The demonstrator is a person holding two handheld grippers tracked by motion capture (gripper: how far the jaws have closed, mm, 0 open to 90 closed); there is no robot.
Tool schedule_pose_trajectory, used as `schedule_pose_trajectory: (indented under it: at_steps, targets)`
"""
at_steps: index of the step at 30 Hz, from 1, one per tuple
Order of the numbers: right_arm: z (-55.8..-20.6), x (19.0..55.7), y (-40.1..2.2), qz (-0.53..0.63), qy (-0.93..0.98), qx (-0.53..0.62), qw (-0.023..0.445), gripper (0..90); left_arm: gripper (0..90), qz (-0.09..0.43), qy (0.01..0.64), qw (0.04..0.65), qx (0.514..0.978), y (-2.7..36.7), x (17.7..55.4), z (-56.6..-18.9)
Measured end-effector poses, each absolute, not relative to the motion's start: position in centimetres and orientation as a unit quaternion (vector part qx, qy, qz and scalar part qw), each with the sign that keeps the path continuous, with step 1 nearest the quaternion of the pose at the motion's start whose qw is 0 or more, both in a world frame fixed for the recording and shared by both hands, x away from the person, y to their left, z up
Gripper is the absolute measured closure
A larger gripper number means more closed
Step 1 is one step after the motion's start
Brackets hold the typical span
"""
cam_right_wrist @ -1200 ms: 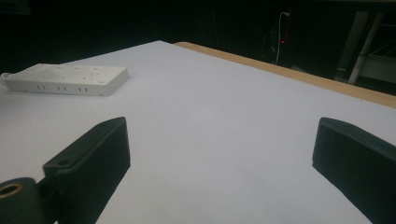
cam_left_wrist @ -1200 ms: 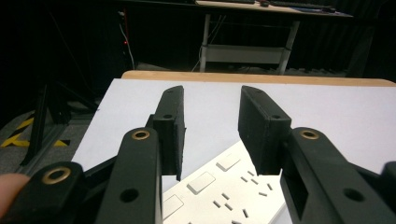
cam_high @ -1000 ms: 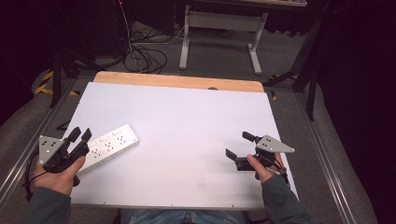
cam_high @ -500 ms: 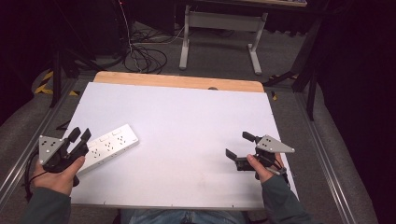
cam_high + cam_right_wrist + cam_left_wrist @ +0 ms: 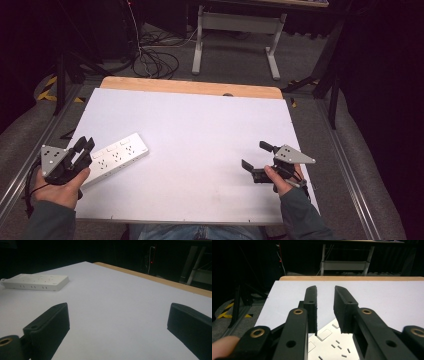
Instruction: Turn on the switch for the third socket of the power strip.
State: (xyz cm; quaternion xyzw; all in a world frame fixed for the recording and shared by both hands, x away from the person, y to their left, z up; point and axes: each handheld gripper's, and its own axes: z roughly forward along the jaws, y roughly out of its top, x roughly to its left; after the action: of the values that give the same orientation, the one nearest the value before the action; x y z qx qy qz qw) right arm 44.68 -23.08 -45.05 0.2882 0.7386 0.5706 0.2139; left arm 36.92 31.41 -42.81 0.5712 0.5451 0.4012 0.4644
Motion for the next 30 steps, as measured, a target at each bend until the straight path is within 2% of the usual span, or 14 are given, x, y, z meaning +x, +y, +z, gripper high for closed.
schedule_pose_trajectory:
  at_steps: [23,30]
  targets:
    - [-45.07,44.51,-23.29,0.568,0.74,0.289,0.217,4.5,89.7,0.395,0.523,0.466,0.594,31.33,37.5,-42.7]
    - [-45.09,44.5,-23.34,0.568,0.74,0.288,0.218,4.5,89.9,0.397,0.513,0.47,0.599,31.25,37.48,-42.49]
